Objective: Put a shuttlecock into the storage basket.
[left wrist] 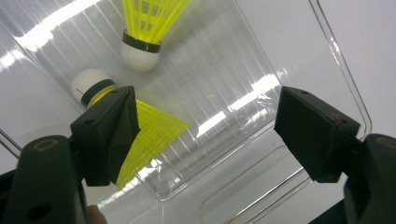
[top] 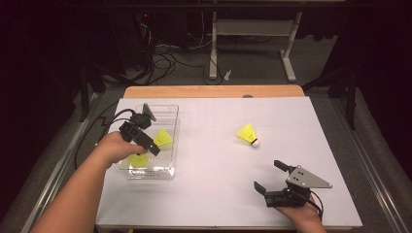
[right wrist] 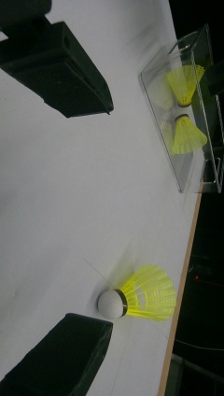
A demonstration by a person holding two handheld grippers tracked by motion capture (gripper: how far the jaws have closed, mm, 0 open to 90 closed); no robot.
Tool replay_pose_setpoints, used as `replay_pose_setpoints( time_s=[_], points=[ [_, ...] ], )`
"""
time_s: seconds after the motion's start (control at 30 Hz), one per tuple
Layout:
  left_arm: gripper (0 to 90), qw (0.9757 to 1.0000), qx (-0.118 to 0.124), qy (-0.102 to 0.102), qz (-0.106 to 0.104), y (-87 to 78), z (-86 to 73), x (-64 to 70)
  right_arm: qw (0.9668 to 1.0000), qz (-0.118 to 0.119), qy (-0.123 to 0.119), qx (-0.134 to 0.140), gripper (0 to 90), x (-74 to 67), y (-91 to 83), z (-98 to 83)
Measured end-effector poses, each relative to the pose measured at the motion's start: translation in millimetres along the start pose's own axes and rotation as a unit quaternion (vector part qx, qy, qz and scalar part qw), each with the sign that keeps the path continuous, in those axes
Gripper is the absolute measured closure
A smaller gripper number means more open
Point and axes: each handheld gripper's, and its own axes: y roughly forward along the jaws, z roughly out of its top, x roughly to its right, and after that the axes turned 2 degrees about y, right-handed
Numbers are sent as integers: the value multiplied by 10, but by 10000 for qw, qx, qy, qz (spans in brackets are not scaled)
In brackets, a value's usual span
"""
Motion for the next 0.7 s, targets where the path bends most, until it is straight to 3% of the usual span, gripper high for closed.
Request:
replay_pose_setpoints(
  time_s=[0.47, 0.7],
  points=[
    [149, 9998, -13, 155, -136, -23, -174, 39, 10000, -2, 1, -7, 4, -4, 0, 1],
    [55, 9995, -63, 209, -241, -76, -215, 109, 10000, 0, -3, -7, 4, -6, 1, 1]
  ],
)
